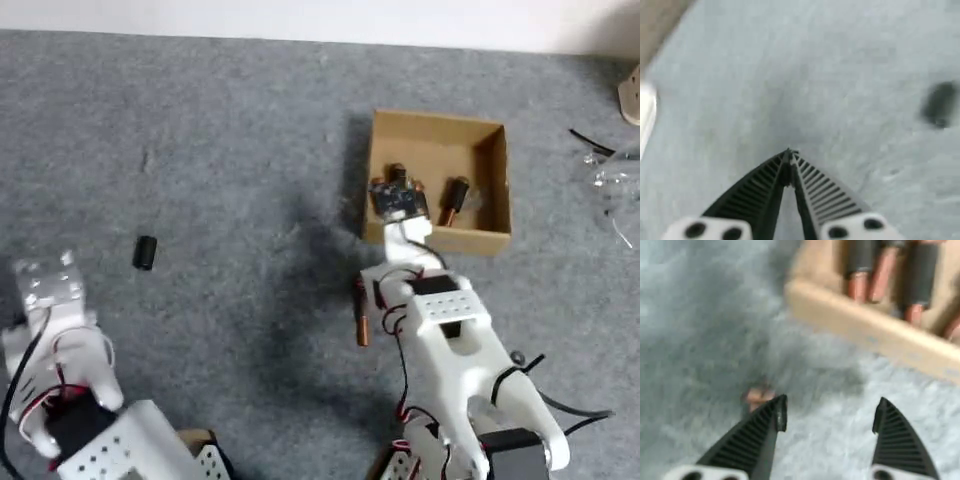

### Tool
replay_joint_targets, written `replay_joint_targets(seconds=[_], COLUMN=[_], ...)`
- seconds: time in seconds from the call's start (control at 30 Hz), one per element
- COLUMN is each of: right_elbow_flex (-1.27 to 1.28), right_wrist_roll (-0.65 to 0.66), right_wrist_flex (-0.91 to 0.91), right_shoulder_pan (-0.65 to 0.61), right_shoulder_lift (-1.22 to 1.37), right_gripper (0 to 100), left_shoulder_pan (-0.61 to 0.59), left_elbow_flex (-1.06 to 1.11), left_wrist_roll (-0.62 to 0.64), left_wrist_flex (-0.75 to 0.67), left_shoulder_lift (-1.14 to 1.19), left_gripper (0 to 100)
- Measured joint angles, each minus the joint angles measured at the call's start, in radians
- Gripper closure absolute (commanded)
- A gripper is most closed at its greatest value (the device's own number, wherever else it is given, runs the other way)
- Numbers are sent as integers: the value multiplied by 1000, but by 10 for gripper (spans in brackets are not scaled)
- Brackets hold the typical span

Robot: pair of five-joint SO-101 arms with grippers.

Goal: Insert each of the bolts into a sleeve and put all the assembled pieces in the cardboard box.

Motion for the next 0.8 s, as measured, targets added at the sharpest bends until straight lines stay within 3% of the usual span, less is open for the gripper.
replay_joint_targets(seconds=[0.17,0.4,0.7,0.8], right_elbow_flex=[0,0,0,0], right_wrist_roll=[-5,-5,-57,-71], right_wrist_flex=[-40,-40,-86,-87], right_shoulder_pan=[20,35,164,183], right_shoulder_lift=[0,0,3,3], right_gripper=[749,749,749,749], left_shoulder_pan=[146,275,436,440], left_elbow_flex=[-281,-503,-598,-598], left_wrist_roll=[31,32,35,35], left_wrist_flex=[146,241,288,276], left_shoulder_lift=[89,569,1014,1092], left_gripper=[995,995,995,938])
